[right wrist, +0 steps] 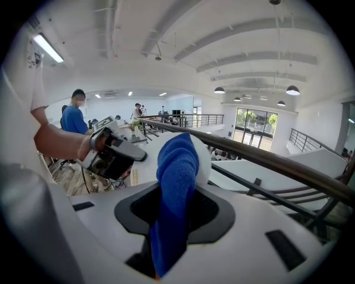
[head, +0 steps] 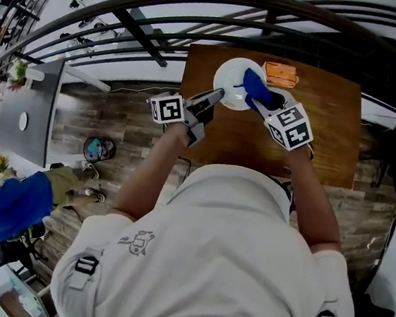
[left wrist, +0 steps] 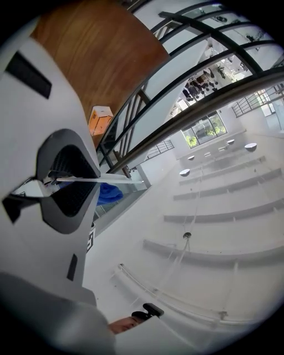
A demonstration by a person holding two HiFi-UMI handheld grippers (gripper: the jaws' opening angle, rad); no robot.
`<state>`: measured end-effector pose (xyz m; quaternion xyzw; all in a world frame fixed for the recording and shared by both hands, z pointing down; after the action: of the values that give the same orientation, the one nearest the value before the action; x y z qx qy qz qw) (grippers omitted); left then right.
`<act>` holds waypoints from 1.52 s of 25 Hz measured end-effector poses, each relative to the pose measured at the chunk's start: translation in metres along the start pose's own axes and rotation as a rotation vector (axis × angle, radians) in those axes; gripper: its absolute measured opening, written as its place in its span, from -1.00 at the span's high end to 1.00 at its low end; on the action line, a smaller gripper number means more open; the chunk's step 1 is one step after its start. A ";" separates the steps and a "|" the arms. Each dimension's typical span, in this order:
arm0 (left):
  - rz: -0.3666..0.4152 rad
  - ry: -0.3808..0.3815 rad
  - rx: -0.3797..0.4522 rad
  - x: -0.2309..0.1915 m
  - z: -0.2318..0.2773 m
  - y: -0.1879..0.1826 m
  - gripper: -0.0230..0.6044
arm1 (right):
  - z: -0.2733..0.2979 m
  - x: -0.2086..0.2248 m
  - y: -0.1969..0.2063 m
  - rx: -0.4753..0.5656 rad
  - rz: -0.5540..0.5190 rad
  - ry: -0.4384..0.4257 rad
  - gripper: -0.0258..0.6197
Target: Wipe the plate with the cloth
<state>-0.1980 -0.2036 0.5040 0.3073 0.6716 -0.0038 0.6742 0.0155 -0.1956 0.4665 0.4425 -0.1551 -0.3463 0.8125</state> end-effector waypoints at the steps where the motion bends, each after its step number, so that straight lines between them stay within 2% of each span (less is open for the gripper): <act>1: -0.005 0.002 0.004 0.000 -0.001 0.000 0.86 | -0.002 0.006 -0.002 0.001 0.004 0.014 0.53; 3: 0.014 0.003 -0.004 -0.001 -0.004 0.000 0.86 | -0.004 0.016 -0.006 0.003 0.006 0.037 0.53; 5: -0.046 0.025 -0.005 0.002 -0.003 0.005 0.86 | -0.004 0.024 -0.014 0.003 -0.003 0.055 0.53; 7: -0.062 0.023 -0.022 0.003 -0.004 0.010 0.86 | -0.005 0.028 -0.024 0.011 -0.012 0.074 0.53; 12: 0.079 -0.013 -0.084 0.005 0.004 0.014 0.86 | -0.002 0.027 -0.054 0.048 -0.053 0.095 0.53; 15: 0.094 0.015 -0.086 0.009 0.013 0.013 0.86 | 0.005 0.010 -0.064 0.071 -0.075 0.051 0.53; 18: 0.100 0.023 -0.070 0.011 0.019 0.010 0.86 | 0.015 -0.018 -0.058 0.076 -0.093 -0.027 0.53; 21: 0.097 0.029 -0.048 0.010 0.015 0.006 0.86 | 0.015 -0.036 -0.049 0.091 -0.080 -0.064 0.53; 22: 0.081 0.029 -0.031 0.010 0.012 0.005 0.86 | 0.013 -0.039 -0.046 0.087 -0.071 -0.076 0.53; 25: -0.040 0.040 0.070 0.008 0.000 0.002 0.86 | 0.009 -0.046 -0.033 0.052 -0.060 -0.110 0.53; 27: -0.017 0.037 0.083 0.008 -0.005 -0.005 0.86 | 0.006 -0.048 -0.022 0.027 -0.064 -0.117 0.53; 29: 0.030 0.015 0.048 0.009 -0.007 -0.007 0.86 | 0.001 -0.041 -0.017 0.013 -0.053 -0.100 0.53; 32: -0.010 0.011 0.026 0.012 -0.011 0.003 0.86 | -0.008 -0.022 -0.018 0.004 -0.030 -0.043 0.53; 38: -0.006 0.041 -0.033 0.015 0.001 0.024 0.85 | -0.017 0.008 -0.040 0.040 -0.031 0.049 0.53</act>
<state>-0.1859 -0.1781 0.4997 0.2940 0.6861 0.0114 0.6653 0.0139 -0.2060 0.4241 0.4694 -0.1351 -0.3446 0.8016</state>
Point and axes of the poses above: the fingertips, and each gripper's own axes: z forward along the fingers, x to its right, y out of its underside, the point moved 8 cm from there along -z, backward along the fingers, and after that the axes turned 4 degrees about y, right-handed, at the moved point
